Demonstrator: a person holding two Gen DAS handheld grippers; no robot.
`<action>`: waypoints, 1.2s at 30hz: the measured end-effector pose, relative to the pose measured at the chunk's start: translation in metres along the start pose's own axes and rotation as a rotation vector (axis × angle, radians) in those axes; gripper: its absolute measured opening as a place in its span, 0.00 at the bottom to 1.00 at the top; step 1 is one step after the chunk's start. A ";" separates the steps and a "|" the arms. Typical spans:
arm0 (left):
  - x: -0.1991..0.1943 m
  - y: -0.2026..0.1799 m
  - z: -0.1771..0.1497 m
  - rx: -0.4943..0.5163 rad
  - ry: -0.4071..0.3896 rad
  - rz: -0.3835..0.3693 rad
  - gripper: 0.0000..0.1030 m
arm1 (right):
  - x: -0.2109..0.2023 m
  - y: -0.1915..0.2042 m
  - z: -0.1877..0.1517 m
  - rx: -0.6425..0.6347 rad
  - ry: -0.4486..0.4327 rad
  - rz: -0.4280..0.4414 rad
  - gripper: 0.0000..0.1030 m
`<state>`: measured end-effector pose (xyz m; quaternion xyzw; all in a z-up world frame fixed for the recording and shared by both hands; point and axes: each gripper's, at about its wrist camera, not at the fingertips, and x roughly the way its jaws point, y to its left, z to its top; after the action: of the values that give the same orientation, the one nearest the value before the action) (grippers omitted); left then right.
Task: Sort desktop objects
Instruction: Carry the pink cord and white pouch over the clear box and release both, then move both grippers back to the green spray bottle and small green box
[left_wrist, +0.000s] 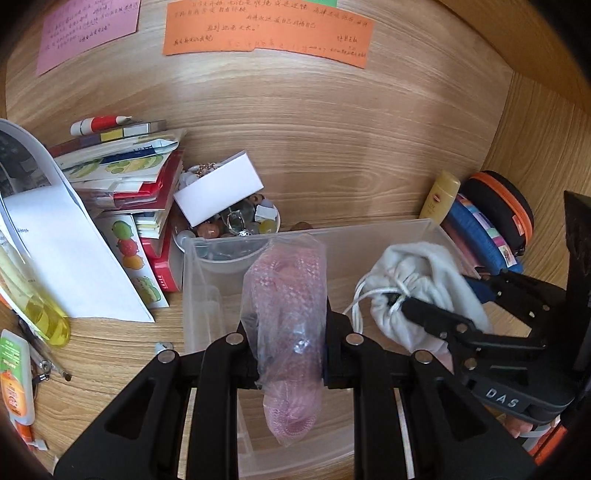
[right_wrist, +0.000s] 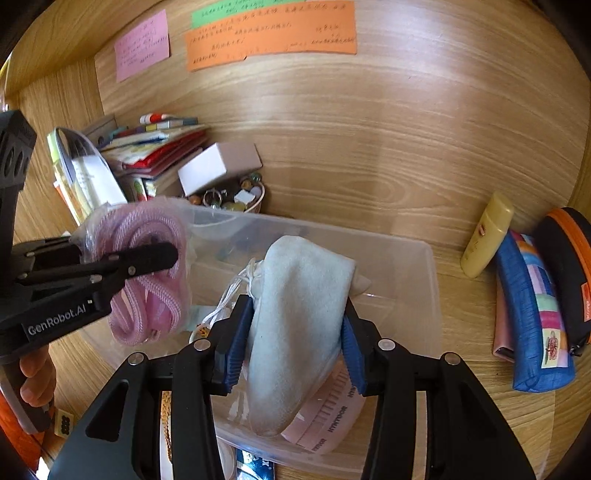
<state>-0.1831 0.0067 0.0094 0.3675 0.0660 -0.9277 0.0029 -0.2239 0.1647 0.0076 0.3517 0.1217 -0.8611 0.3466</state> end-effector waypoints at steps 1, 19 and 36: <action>0.001 0.001 0.000 -0.004 0.001 -0.001 0.19 | 0.001 0.000 -0.001 0.002 0.001 0.010 0.42; -0.011 0.010 -0.001 -0.020 -0.054 0.078 0.50 | -0.013 0.008 0.004 -0.039 -0.066 -0.049 0.76; -0.075 0.003 -0.011 0.028 -0.163 0.087 0.87 | -0.067 0.012 0.000 -0.026 -0.152 -0.071 0.84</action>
<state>-0.1204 0.0017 0.0519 0.2933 0.0366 -0.9543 0.0434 -0.1812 0.1899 0.0548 0.2765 0.1186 -0.8952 0.3288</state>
